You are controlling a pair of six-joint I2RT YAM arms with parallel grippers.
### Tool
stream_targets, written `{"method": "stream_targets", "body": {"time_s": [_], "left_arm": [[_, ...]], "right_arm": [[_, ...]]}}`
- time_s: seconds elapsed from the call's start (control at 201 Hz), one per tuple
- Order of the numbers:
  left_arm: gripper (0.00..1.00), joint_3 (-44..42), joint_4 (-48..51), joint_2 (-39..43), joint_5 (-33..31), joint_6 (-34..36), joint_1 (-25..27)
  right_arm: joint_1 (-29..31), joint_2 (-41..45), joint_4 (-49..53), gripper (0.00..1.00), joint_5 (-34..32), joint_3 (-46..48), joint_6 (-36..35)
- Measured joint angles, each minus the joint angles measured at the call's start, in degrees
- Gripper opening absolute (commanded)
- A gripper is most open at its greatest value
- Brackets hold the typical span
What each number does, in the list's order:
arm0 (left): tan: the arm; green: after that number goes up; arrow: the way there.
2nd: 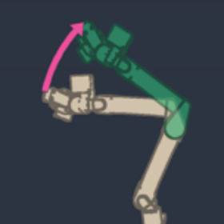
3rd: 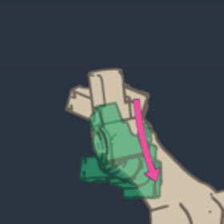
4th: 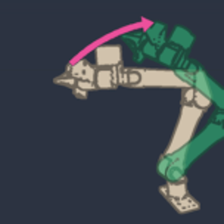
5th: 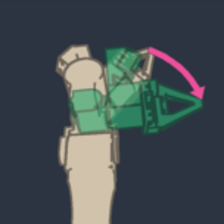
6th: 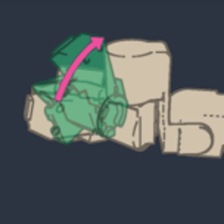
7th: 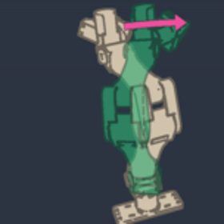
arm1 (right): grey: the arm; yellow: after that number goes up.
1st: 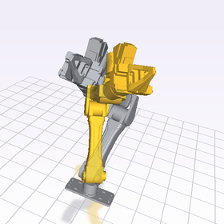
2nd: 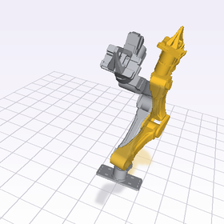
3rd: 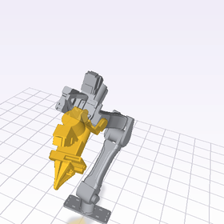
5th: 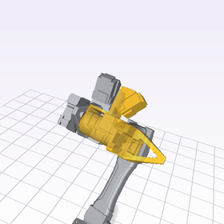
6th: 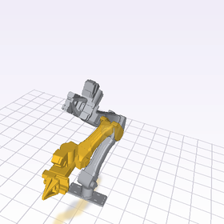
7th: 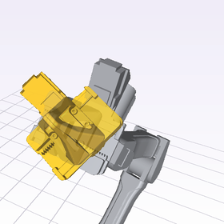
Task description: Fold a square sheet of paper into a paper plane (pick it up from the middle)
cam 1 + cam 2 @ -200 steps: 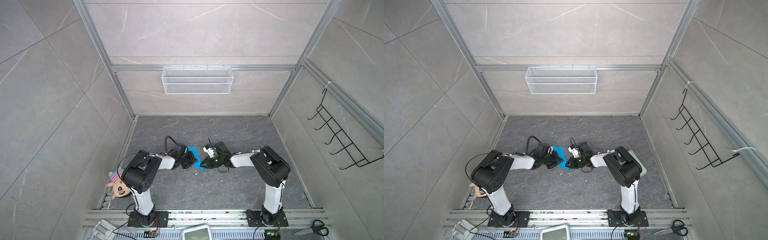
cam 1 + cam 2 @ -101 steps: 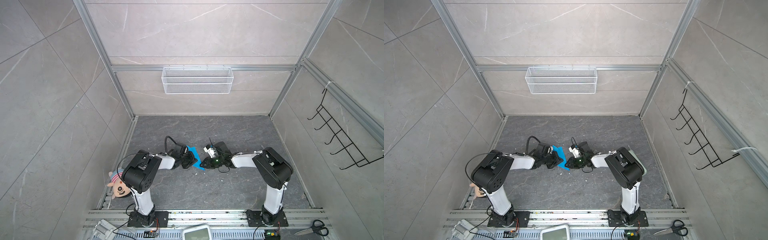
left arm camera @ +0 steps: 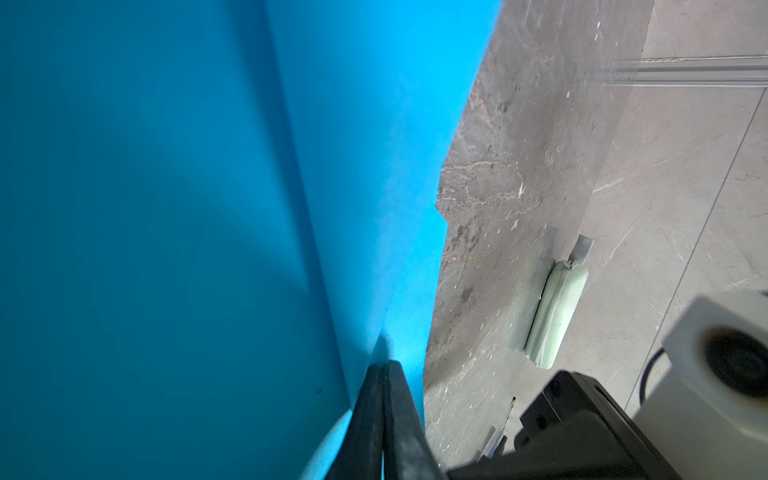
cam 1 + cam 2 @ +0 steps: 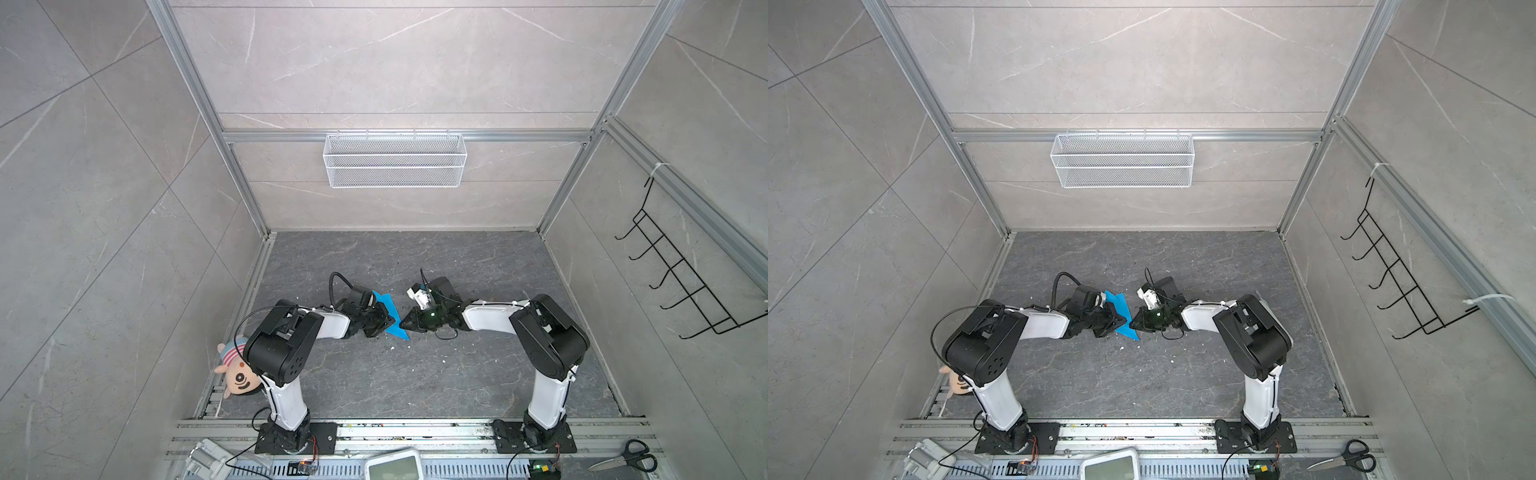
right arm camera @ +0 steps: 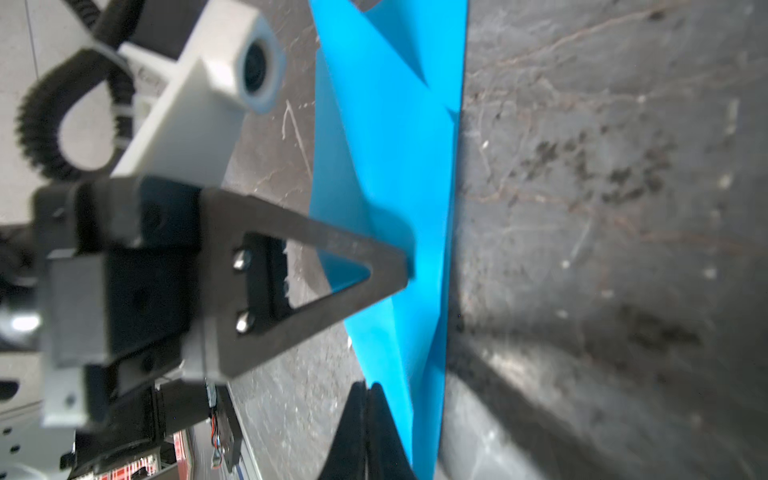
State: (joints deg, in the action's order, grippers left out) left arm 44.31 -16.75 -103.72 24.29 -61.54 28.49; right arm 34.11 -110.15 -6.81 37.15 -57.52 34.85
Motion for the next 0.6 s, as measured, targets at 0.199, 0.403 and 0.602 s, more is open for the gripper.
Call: {"method": "stream_targets", "body": {"time_s": [0.199, 0.403, 0.602], "left_arm": [[0.08, -0.04, -0.02, 0.00, 0.00, 0.00, 0.00], [0.07, -0.09, -0.02, 0.00, -0.07, -0.04, 0.00], [0.07, -0.48, -0.76, 0.00, -0.11, -0.44, 0.00]], "right_arm": [[0.00, -3.17, 0.85, 0.06, 0.44, -1.36, 0.59], [0.00, -3.39, 2.16, 0.06, 1.27, -1.31, 0.50], [-0.02, -3.30, 2.91, 0.06, 1.92, -0.46, 0.02]]}}
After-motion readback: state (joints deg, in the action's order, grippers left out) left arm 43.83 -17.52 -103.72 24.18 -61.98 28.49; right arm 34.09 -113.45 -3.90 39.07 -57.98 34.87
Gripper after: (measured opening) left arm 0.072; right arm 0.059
